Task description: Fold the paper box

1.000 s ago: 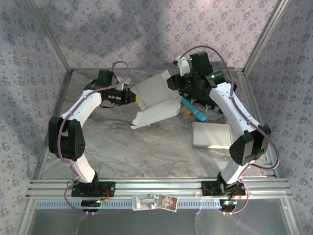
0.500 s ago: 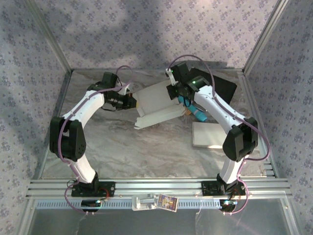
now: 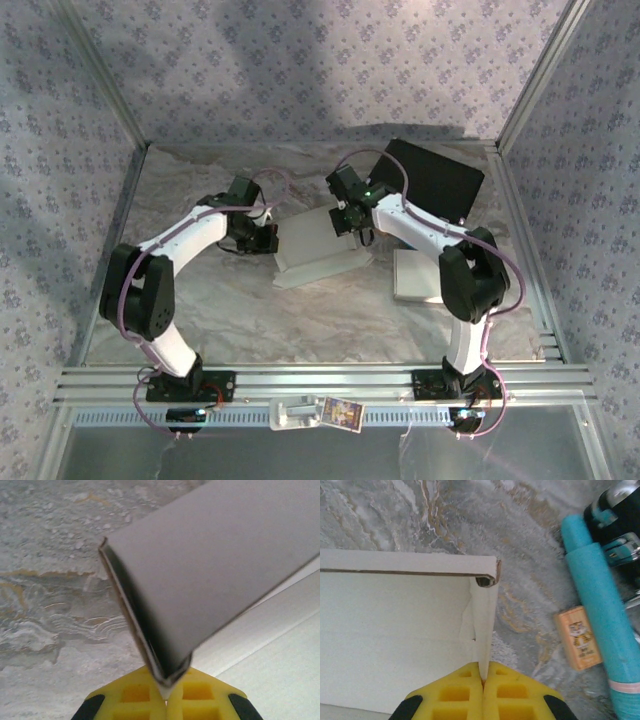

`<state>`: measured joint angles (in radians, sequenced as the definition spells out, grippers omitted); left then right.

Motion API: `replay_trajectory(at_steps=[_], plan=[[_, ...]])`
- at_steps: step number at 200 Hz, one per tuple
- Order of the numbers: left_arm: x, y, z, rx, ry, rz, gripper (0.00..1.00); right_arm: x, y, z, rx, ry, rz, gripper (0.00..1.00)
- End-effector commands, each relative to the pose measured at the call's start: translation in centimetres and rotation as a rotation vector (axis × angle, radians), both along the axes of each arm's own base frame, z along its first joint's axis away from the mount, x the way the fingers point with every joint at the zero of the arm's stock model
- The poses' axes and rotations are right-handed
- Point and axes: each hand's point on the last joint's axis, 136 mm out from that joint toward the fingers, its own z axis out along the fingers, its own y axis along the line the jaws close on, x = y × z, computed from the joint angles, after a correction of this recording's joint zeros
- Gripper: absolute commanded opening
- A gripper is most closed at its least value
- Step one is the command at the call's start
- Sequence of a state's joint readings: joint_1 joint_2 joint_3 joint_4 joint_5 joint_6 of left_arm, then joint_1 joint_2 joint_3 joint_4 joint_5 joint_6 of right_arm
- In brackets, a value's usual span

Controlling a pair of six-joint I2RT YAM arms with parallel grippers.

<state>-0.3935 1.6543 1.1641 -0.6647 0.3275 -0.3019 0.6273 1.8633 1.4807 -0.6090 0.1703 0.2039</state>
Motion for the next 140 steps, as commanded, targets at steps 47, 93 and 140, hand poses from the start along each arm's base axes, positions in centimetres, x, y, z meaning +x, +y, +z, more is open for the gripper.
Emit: replay_trajectory(at_steps=[47,93,140], plan=[[0.1,1.2,0.7,0.077,-0.139,0.038,0.00,-2.0,0.2,-4.7,0.064,0.120,-0.020,0.01],[0.3,1.4,0.6,0.096,-0.147,0.034,0.00,-2.6,0.1,-6.2,0.078,0.167,-0.017,0.07],[0.5,1.1,0.6,0.095,-0.141,0.025,0.00,-2.5,-0.4,-6.9,0.056,0.177,-0.037,0.13]])
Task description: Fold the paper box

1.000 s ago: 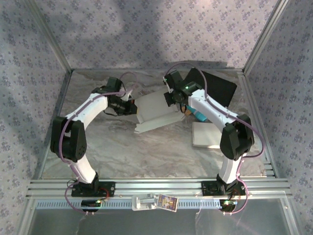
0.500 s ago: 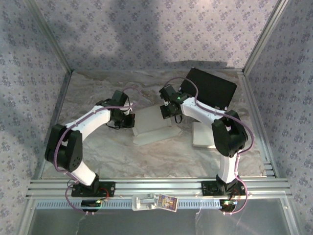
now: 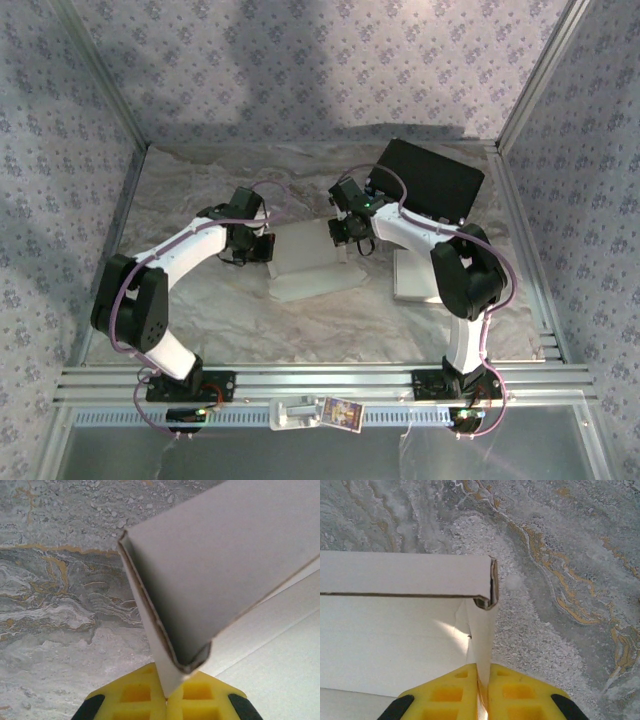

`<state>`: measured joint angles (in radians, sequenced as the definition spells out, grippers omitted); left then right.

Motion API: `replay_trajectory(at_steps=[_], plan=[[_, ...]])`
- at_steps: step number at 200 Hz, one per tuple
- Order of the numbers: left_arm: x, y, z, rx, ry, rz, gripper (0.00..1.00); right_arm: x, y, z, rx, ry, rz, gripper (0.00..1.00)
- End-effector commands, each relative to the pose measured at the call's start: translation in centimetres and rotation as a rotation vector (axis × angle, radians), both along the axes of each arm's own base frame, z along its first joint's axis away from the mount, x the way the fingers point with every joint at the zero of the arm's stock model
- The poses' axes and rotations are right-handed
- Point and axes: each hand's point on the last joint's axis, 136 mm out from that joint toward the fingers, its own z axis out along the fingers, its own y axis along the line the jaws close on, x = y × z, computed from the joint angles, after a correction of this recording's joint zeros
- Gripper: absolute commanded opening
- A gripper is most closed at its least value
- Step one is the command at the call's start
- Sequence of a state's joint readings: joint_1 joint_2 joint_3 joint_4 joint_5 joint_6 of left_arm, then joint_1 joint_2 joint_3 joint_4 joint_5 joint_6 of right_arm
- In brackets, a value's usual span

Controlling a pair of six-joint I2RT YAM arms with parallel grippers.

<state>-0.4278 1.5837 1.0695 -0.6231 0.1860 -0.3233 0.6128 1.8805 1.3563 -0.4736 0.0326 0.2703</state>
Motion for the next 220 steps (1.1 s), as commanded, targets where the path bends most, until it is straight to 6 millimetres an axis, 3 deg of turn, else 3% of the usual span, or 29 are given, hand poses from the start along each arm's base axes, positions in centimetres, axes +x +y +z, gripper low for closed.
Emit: replay_trajectory(at_steps=[1,90,124,159,189,202,220], plan=[[1.5,-0.6,1.5,-0.014,-0.079,-0.012,0.00,-1.2,-1.6,-3.0,-0.070,0.091,-0.021,0.13],[1.6,-0.8,1.7,-0.010,-0.079,-0.022,0.00,-1.1,-1.9,-3.4,-0.105,0.109,-0.042,0.17],[1.7,-0.9,1.8,-0.012,-0.083,-0.025,0.00,-0.5,-2.6,-2.9,-0.158,0.076,-0.071,0.10],[1.8,-1.1,2.0,-0.011,-0.086,-0.025,0.00,-0.9,-4.5,-2.6,-0.370,0.046,-0.151,0.00],[1.9,-1.3,2.0,-0.015,-0.088,-0.020,0.00,-1.9,-6.6,-1.3,-0.604,-0.005,-0.281,0.00],[2.0,-1.4,2.1,-0.016,-0.090,-0.018,0.00,-2.2,-6.6,-0.9,-0.654,-0.018,-0.297,0.00],[2.0,-1.4,2.0,-0.019,-0.089,-0.018,0.00,-2.4,-4.8,-1.5,-0.579,-0.013,-0.250,0.00]])
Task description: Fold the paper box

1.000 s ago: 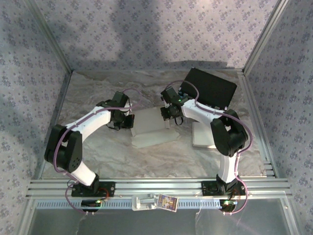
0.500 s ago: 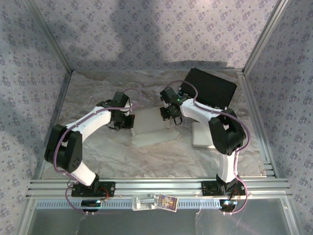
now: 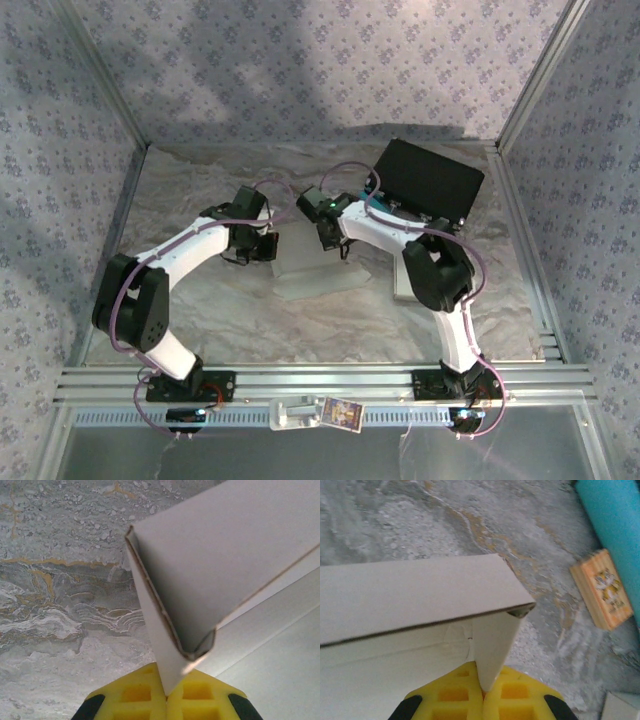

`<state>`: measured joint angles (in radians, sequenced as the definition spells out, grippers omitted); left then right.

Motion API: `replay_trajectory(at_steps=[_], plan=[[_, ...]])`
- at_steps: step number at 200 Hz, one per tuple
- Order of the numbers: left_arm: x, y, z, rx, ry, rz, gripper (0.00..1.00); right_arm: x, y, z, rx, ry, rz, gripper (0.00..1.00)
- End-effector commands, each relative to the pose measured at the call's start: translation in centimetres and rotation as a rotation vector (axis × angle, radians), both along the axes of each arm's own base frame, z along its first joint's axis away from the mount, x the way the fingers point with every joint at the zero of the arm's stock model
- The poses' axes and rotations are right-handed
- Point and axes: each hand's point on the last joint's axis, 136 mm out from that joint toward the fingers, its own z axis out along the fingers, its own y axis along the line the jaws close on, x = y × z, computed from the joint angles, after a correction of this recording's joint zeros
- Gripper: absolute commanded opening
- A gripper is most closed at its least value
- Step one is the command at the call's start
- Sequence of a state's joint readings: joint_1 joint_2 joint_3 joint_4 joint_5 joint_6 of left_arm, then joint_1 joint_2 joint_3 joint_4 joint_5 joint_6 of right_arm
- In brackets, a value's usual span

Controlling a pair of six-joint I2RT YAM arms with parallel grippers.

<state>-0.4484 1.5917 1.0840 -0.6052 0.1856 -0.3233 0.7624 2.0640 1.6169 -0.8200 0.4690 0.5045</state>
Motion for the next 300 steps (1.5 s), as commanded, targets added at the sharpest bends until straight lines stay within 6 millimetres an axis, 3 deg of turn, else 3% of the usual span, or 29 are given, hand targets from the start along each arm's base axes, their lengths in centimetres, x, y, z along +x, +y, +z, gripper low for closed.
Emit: replay_trajectory(at_steps=[1,20,40,59,94,137,179,232,251,269,300], plan=[[1.6,-0.5,1.6,-0.010,-0.066,0.004,0.00,-1.9,-3.7,-1.1,-0.184,0.050,-0.044,0.00],[1.6,-0.5,1.6,-0.009,-0.063,0.001,0.00,-2.0,-3.0,-2.0,-0.046,0.088,-0.038,0.00],[1.5,-0.4,1.5,-0.008,-0.061,0.001,0.00,-1.8,-2.7,-2.0,0.065,0.100,-0.038,0.10],[1.5,-0.5,1.5,-0.012,-0.062,-0.001,0.00,-1.6,-2.5,-1.8,0.106,0.110,-0.030,0.18],[1.5,-0.5,1.5,-0.012,-0.060,-0.004,0.00,-1.2,-1.8,-1.9,0.121,0.121,-0.021,0.20],[1.4,-0.5,1.5,-0.011,-0.062,-0.003,0.00,-1.4,-2.7,-2.7,0.091,0.148,-0.058,0.19],[1.4,-0.5,1.5,-0.010,-0.061,-0.004,0.00,-1.4,-5.2,-1.7,-0.096,0.111,-0.116,0.00],[1.6,-0.7,1.7,-0.021,-0.066,0.010,0.00,-2.4,-6.0,-0.8,-0.329,0.080,-0.171,0.00],[1.6,-0.7,1.7,-0.024,-0.068,0.015,0.00,-2.5,-5.0,-0.6,-0.311,0.067,-0.150,0.00],[1.4,-0.7,1.2,-0.027,-0.062,0.025,0.00,-2.4,-3.8,-0.3,-0.177,0.046,-0.134,0.00],[1.3,-0.6,0.3,-0.041,-0.058,0.059,0.00,-2.2,-3.9,0.4,-0.086,0.023,-0.148,0.00]])
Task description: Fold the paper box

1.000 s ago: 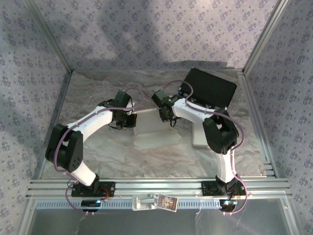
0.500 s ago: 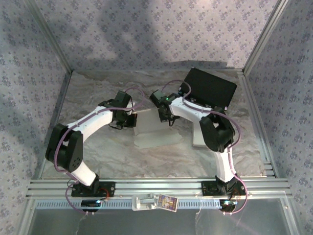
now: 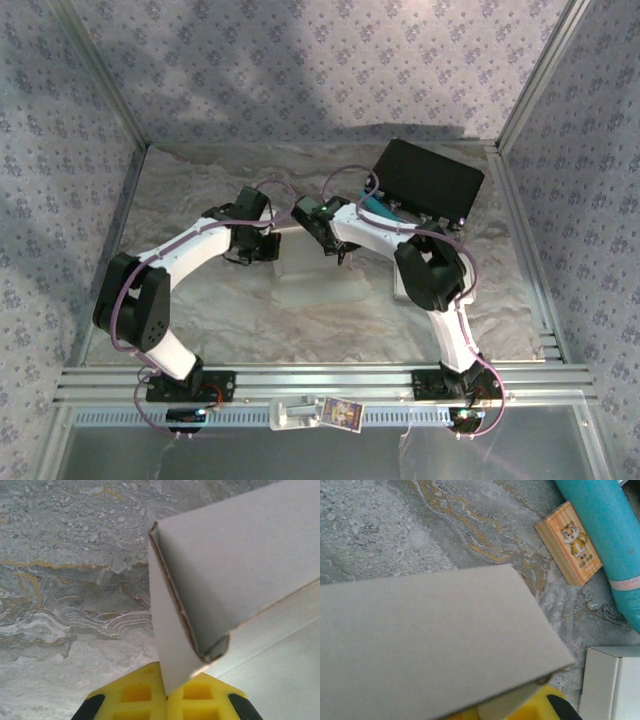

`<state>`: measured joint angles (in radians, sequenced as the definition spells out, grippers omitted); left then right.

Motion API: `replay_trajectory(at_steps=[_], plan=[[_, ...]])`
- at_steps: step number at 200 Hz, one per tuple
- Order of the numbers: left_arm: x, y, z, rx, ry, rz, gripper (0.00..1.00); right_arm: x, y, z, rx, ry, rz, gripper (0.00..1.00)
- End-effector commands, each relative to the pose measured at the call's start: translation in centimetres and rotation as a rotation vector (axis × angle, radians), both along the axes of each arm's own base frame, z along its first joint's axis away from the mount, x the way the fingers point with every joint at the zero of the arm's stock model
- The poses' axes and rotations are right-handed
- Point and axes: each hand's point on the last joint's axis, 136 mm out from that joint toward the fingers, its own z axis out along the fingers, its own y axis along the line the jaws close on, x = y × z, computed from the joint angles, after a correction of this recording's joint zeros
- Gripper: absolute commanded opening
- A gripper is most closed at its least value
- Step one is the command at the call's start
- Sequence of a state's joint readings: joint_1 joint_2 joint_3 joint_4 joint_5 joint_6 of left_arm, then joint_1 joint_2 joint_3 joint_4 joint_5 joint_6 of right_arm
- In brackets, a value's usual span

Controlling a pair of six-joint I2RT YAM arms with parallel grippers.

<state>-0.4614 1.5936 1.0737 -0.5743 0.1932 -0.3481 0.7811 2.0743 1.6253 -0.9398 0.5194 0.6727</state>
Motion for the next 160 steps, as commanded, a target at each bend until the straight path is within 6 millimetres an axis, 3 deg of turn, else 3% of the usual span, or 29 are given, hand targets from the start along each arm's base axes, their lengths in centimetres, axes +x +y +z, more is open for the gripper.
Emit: replay_trajectory(at_steps=[1,14,31,48,160], plan=[[1.3,0.1,0.4,-0.021,-0.053,0.054,0.00,-0.5,-2.2,0.7,-0.038,0.013,-0.010,0.00],[1.4,0.1,0.1,-0.029,-0.057,0.069,0.00,-0.6,-2.0,0.6,-0.043,0.019,0.005,0.00],[1.5,-0.1,-0.5,-0.045,-0.052,0.081,0.13,-0.9,-1.9,0.4,-0.039,0.022,0.010,0.00],[1.6,-0.5,-0.9,-0.065,-0.045,0.086,0.18,-1.1,-1.7,0.3,-0.032,0.024,0.012,0.00],[2.5,-1.1,-2.2,-0.098,-0.051,0.108,0.29,-1.6,-1.1,-0.5,-0.001,0.048,0.027,0.00]])
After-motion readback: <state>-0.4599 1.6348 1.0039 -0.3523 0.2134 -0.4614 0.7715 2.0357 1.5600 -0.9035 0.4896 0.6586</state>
